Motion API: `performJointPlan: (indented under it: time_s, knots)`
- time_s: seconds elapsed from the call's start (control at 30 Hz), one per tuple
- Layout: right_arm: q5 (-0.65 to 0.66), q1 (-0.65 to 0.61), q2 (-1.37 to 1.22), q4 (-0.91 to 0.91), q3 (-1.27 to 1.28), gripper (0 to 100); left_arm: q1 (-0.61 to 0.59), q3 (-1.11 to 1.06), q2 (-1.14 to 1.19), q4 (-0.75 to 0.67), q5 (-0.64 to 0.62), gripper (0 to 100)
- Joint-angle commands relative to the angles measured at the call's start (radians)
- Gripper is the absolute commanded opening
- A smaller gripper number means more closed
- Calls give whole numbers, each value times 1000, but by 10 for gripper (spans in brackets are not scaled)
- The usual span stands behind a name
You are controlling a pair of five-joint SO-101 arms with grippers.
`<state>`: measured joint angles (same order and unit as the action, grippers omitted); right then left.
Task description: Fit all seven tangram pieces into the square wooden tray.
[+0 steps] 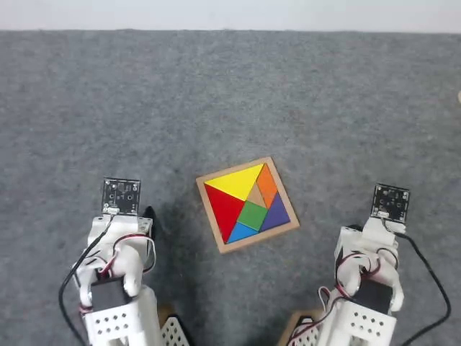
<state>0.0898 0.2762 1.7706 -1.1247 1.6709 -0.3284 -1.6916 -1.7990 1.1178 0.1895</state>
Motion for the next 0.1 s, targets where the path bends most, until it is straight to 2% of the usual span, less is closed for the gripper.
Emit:
performJointPlan:
  time_s: [0.0, 0.07]
  knots:
    - [9, 13, -12, -8, 15, 8, 2, 8, -12, -23, -12, 191]
    - [9, 13, -12, -8, 15, 8, 2, 8, -12, -23, -12, 191]
